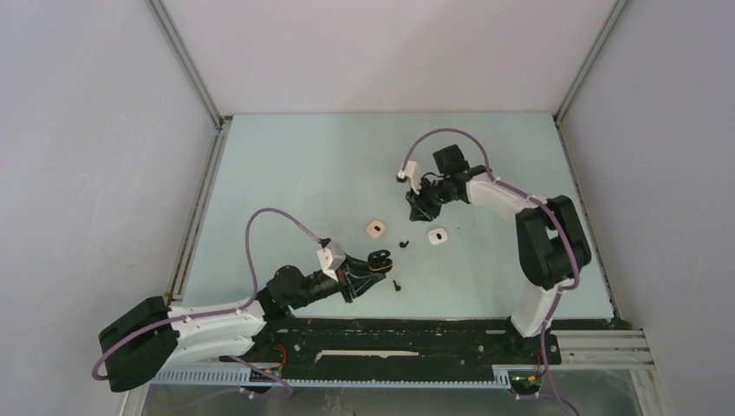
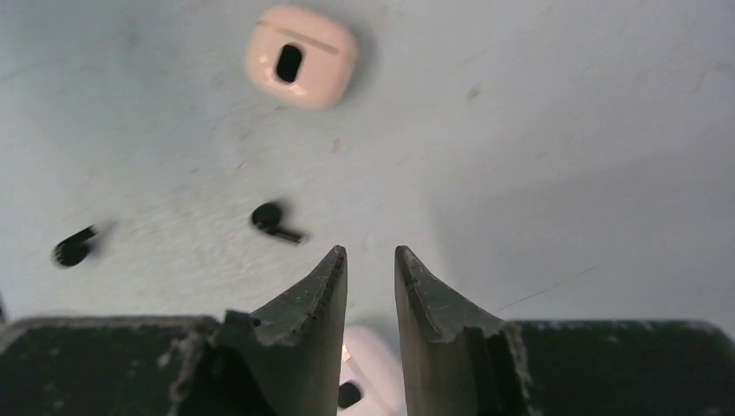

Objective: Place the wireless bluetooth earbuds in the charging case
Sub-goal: Pick up the earbud from the center of the board.

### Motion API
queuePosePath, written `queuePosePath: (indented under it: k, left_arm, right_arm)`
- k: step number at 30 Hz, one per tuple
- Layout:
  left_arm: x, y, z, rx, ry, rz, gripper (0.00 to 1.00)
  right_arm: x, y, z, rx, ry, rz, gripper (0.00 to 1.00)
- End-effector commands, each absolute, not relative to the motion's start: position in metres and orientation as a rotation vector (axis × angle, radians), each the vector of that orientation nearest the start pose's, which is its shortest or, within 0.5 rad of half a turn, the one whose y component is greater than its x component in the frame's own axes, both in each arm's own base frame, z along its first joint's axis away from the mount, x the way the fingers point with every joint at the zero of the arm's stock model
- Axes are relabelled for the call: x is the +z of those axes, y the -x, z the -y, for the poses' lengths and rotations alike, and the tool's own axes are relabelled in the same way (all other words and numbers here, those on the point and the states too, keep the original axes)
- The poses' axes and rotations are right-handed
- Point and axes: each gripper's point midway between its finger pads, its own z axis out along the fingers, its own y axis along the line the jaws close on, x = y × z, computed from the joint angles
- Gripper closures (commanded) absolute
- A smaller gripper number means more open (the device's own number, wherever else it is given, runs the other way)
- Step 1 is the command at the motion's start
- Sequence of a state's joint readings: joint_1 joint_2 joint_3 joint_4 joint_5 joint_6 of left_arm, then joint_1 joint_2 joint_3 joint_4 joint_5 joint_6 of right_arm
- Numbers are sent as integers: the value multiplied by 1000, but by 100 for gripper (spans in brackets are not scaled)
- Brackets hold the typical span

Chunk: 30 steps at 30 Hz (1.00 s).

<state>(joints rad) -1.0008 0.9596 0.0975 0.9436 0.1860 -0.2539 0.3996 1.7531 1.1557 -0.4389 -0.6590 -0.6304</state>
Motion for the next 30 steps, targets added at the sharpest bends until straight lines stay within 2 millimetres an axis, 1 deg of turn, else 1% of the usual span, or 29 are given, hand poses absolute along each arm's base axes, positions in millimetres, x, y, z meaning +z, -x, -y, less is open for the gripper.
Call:
queuePosePath:
  k: [1, 4, 9, 13, 17, 19, 24, 30]
  left_arm:
    - [180, -140, 286, -1120, -691, -1373, 100]
    - [180, -140, 282, -1100, -699, -1371, 100]
    - [181, -139, 277, -1084, -697, -1370, 100]
    - [180, -139, 276, -1085, -690, -1372, 100]
    - [181, -139, 276, -1093, -685, -1368, 100]
    - [180, -139, 277, -1095, -687, -1368, 100]
    - [183, -138, 279, -1104, -697, -1361, 100]
    - [182, -138, 277, -1098, -696, -1364, 100]
  right_arm:
    - [79, -361, -247, 630, 1491, -1957, 70]
    - [72, -358, -252, 604, 1598, -1924, 68]
    - [47, -347, -252, 500, 1809, -1876, 65]
    - [31, -339, -252, 459, 1922, -1864, 62]
    - [24, -343, -254, 407, 1934, -1870, 59]
    - [23, -342, -256, 400, 1952, -1864, 59]
    - [15, -326, -255, 413, 2042, -1858, 57]
    - [16, -308, -255, 483, 2103, -1845, 55]
